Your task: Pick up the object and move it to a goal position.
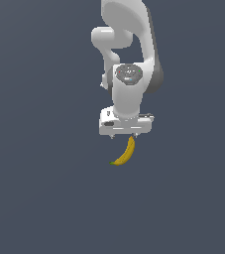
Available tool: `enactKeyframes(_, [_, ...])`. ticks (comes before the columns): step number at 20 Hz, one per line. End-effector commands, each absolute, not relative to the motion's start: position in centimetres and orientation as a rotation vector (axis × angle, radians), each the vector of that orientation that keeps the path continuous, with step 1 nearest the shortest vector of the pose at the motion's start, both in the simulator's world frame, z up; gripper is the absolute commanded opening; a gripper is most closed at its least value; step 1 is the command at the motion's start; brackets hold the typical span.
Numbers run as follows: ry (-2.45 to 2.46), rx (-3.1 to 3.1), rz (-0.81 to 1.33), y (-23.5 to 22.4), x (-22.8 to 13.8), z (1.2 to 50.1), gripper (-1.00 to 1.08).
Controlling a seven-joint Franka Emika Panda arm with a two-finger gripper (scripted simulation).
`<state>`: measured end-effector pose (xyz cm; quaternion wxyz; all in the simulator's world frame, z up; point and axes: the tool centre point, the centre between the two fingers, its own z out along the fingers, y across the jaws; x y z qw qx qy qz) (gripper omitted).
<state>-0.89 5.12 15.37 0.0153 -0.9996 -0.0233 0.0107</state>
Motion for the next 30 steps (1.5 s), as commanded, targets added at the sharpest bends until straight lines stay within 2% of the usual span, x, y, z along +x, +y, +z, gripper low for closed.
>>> enactKeyframes(1, [-0.069,-3.11,0.033,5.1,-0.9,15.3,1.0])
enactKeyframes(13, [0.129,-3.111,0.032,5.6,-0.7,13.8,1.0])
enactKeyframes(30, [0.761,-3.038,0.015,6.7,-0.5,8.9,1.0])
